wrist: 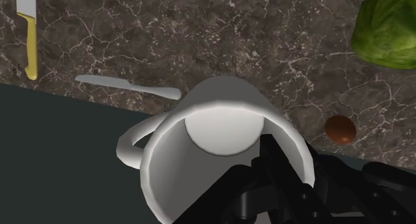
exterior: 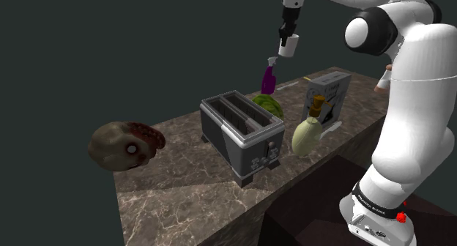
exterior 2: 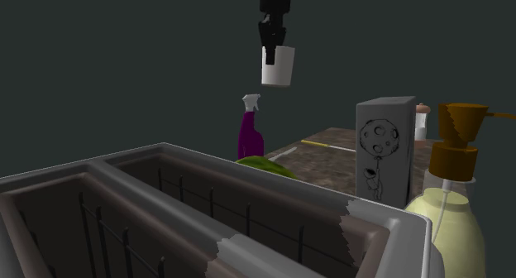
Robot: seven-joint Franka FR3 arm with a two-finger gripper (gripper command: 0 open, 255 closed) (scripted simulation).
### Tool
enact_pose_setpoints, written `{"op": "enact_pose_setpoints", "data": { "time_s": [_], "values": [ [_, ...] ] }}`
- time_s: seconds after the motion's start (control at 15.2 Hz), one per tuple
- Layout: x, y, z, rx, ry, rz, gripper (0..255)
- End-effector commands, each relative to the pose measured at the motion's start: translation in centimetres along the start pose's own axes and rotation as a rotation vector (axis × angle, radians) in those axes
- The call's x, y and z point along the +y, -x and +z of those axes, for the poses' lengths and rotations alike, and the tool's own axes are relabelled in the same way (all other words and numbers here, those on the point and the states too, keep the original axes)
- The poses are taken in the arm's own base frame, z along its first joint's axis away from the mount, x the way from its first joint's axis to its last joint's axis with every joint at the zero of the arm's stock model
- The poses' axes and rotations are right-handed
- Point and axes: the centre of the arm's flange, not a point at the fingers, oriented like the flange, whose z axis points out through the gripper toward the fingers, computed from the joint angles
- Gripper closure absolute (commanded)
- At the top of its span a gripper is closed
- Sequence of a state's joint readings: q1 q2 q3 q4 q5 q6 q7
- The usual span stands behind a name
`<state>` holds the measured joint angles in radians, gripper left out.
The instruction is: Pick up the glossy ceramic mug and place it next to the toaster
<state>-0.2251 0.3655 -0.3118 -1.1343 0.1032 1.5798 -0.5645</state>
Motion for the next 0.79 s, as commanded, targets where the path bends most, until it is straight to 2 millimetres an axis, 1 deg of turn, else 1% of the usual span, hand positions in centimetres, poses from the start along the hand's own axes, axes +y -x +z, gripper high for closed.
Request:
{"op": "enact_pose_setpoints", "data": {
  "time_s": [0.0,0.73],
  "values": [
    [0.0,0.0,-0.6,0.0,0.0,0.0,255],
    [-14.5,-1.2,-1.4,0.0,0.0,0.0,255]
  ]
}}
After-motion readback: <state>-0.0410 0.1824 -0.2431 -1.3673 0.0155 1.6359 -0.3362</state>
